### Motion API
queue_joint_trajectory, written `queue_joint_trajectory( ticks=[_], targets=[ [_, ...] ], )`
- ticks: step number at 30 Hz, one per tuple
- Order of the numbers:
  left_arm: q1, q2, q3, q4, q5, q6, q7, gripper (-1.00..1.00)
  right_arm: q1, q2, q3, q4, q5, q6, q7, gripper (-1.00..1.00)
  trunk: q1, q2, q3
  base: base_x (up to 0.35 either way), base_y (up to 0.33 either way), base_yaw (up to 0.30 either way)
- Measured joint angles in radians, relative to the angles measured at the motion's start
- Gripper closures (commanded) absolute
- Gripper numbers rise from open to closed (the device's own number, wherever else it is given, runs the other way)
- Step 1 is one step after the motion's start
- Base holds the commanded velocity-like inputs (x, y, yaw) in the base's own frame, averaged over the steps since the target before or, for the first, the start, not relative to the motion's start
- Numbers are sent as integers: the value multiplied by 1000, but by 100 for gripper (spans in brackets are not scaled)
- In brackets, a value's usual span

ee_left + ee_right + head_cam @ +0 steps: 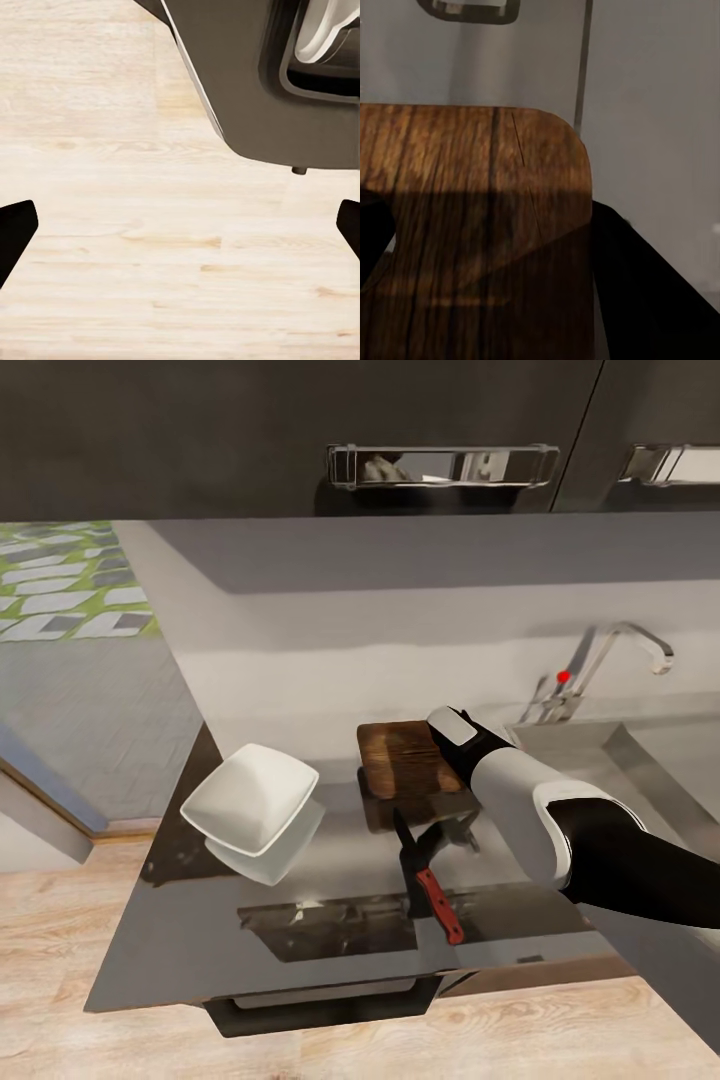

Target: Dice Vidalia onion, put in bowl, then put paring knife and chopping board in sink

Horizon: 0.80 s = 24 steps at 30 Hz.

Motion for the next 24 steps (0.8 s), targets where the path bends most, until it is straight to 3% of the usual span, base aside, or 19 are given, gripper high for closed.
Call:
queue_joint_trajectory(
  ticks=[24],
  targets=[
    [0, 0, 0, 2, 1, 0, 0, -100, 0, 0, -1, 5, 2, -29, -5, 100, 0, 0, -21, 33, 16, 0]
  ],
)
